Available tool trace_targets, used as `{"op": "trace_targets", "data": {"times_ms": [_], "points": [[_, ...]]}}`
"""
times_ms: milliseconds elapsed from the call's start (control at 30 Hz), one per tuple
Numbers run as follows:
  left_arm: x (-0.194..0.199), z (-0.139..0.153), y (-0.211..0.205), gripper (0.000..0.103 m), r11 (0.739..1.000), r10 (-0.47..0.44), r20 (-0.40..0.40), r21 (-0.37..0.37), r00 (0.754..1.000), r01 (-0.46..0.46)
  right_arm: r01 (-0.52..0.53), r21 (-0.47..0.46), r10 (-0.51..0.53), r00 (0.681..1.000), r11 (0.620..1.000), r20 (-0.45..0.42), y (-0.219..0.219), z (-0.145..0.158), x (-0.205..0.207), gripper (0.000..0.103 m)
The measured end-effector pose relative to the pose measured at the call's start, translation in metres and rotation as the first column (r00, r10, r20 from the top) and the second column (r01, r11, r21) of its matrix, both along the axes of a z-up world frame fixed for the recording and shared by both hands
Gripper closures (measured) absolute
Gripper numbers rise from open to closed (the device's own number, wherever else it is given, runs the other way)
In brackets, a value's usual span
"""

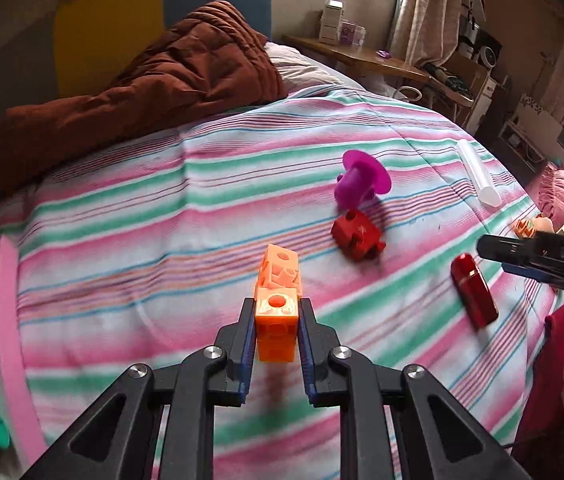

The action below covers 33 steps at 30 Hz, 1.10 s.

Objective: Organize rigid objects
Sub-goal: 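Grasp the red canister with the right tool while the left tool lifts the orange block, then carry the orange block into the tray and open the left tool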

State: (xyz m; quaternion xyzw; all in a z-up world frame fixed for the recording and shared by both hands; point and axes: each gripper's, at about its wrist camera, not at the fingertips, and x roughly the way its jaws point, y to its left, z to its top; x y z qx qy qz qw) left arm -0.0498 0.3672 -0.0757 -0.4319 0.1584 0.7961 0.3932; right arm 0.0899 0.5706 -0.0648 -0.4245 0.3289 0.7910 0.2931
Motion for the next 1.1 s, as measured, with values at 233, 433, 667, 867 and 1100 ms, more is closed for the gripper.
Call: {"op": "trace_targets", "data": {"times_ms": [233,433,667,867,1100], "points": [[0.02,0.027,-0.044,0.085,0.997,0.068,-0.057,0.044,0.996,-0.066,-0.122,0.013,0.118,0.981,0.992,0.154,-0.02,-0.025,-0.02,0.044],[0.032,0.051,-0.071,0.085,0.992,0.111,-0.114,0.075,0.987,-0.102,-0.214,0.102,0.186,0.955,0.972,0.23,-0.039,-0.028,-0.03,0.077],[0.044,0.071,-0.101,0.085,0.984,0.155,-0.139,0.109,0.978,-0.141,-0.272,0.111,0.243,0.945,0.956,0.22,-0.047,-0.029,-0.033,0.077],[0.048,0.079,-0.123,0.085,0.977,0.195,-0.156,0.12,0.968,-0.178,-0.274,0.11,0.246,0.945,0.956,0.214,-0.048,-0.031,-0.032,0.076],[0.05,0.081,-0.145,0.085,0.968,0.237,-0.157,0.123,0.959,-0.219,-0.298,0.14,0.262,0.937,0.944,0.23,-0.052,-0.028,-0.027,0.076]]}}
